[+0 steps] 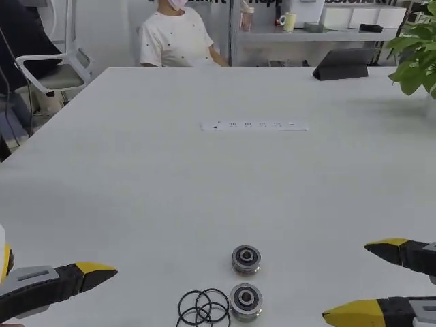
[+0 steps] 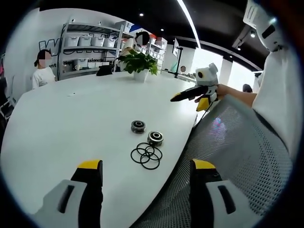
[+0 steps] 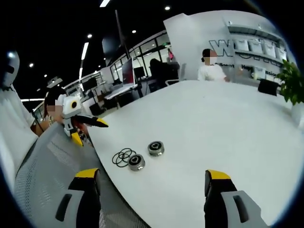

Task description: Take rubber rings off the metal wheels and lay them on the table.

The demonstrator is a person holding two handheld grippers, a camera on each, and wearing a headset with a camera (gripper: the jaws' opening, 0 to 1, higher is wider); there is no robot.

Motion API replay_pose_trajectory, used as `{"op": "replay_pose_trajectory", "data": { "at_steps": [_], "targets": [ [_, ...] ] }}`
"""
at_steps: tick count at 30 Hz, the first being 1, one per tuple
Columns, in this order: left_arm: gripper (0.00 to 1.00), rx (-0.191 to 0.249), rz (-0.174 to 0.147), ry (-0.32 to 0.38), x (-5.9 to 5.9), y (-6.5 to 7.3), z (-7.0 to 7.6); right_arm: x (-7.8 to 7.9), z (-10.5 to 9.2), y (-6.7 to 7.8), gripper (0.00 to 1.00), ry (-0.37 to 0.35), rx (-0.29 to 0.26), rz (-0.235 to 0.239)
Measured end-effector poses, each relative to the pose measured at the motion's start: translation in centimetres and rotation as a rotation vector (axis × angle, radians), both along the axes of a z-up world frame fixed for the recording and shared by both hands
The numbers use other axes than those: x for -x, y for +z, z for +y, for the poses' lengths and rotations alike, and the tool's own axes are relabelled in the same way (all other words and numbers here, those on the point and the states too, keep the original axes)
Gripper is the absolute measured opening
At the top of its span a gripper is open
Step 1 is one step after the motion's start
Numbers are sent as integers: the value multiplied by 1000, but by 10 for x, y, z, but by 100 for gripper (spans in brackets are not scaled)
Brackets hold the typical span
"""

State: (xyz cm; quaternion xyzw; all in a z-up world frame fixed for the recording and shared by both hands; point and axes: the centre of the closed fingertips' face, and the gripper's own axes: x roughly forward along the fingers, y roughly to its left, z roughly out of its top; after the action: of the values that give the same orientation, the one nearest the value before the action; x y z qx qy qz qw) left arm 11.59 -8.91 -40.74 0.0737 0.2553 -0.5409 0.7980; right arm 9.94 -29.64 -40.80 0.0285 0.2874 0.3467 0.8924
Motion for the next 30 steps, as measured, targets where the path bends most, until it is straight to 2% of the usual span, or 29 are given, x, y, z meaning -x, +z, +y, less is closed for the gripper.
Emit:
{"op": "replay_pose_trajectory", "data": {
  "at_steps": [6, 18, 24, 30],
  "targets": [
    [73, 7, 16, 12, 0, -1, 1, 13, 11, -18, 91, 40, 39, 57],
    [73, -13, 23, 8, 1, -6, 3, 13, 1, -25, 87, 6, 64, 80],
    [72, -22, 13, 36, -3, -6, 7, 19, -7, -38, 85, 5, 126, 122],
    [71, -48, -1, 51, -5, -8, 11, 23, -10, -43, 83, 27, 180, 130]
  ]
}}
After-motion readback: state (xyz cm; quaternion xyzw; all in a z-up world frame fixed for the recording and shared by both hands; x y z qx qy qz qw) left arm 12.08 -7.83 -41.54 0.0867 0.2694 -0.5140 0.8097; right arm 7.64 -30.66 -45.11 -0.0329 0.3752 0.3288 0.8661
